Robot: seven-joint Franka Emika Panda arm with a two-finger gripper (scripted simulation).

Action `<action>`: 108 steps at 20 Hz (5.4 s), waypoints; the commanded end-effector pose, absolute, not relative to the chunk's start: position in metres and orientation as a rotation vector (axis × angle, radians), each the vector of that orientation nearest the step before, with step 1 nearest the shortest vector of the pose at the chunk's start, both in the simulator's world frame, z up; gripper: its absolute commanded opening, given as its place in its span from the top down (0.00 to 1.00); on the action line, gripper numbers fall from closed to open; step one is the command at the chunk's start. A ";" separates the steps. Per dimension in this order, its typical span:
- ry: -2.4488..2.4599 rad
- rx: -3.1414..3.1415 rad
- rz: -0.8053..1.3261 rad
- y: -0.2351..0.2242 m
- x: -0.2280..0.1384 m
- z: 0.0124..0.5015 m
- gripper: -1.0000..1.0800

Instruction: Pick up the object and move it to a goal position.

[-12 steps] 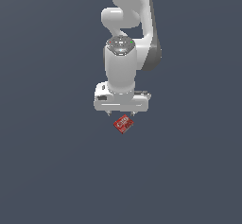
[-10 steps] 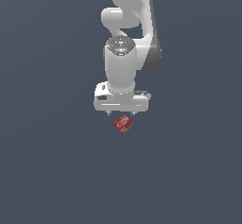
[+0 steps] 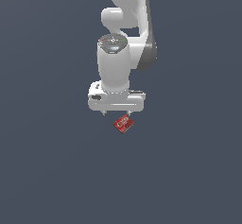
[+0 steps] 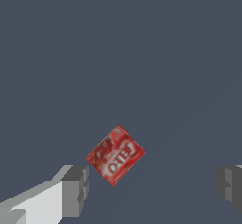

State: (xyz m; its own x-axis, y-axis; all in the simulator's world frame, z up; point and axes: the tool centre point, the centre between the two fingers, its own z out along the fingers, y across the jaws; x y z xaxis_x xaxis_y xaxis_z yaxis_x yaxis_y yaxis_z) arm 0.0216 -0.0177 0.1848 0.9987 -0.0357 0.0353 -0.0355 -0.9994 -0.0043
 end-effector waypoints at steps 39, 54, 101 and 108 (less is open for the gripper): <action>1.054 -2.952 -0.005 0.011 -0.013 0.084 0.04; 1.244 -2.885 0.001 0.014 -0.022 0.066 0.04; 1.249 -2.881 0.000 0.064 -0.067 0.072 1.00; 1.249 -2.881 0.000 0.106 -0.104 0.120 1.00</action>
